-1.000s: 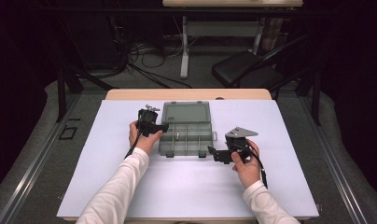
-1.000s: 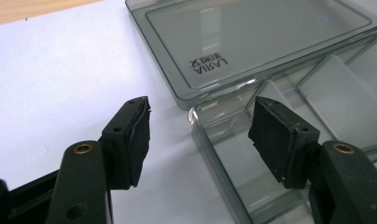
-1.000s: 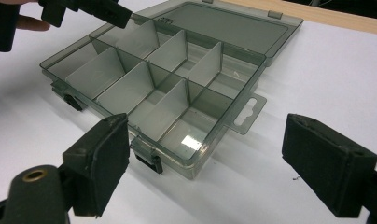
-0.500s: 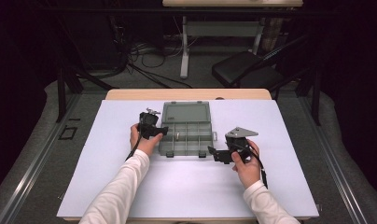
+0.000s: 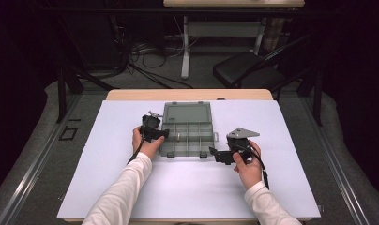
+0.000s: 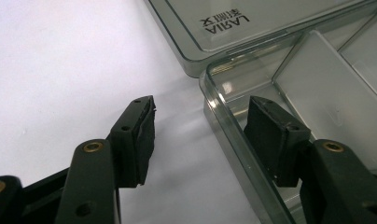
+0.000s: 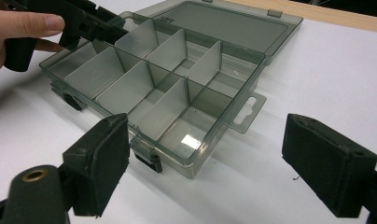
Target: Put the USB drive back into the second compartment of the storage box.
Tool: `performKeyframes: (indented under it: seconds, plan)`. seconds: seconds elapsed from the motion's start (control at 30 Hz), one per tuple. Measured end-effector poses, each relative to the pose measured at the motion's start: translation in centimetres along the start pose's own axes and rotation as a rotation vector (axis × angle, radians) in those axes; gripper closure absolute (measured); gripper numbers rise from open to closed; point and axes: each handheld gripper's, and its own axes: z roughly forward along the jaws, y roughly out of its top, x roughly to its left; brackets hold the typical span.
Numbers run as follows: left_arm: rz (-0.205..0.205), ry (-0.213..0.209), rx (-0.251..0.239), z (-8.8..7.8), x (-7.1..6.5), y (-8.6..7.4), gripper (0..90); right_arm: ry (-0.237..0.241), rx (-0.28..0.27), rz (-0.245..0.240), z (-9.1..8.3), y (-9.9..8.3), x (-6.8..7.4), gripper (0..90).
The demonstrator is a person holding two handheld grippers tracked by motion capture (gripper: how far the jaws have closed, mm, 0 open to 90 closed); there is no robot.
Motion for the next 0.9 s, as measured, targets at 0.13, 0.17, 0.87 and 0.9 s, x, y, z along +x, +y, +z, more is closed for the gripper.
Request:
performKeyframes:
  seconds: [0.13, 0.17, 0.87, 0.9]
  plan:
    - [-0.002, -0.008, -0.016, 0.00, 0.07, -0.22, 44.9, 0.001, 0.002, 0.001, 0.03, -0.01, 0.01, 14.6]
    - [-0.009, -0.011, -0.021, -0.01, 0.05, -0.29, 46.6, 0.000, 0.004, 0.001, 0.03, -0.01, 0.02, 14.6]
    - [0.014, -0.064, -0.051, -0.05, -0.33, -0.61, 68.0, 0.000, 0.004, -0.004, 0.22, -0.08, 0.16, 14.6]
    - [0.015, -0.066, -0.046, -0.09, -0.33, -0.59, 68.2, 0.000, 0.004, -0.005, 0.23, -0.08, 0.17, 14.6]
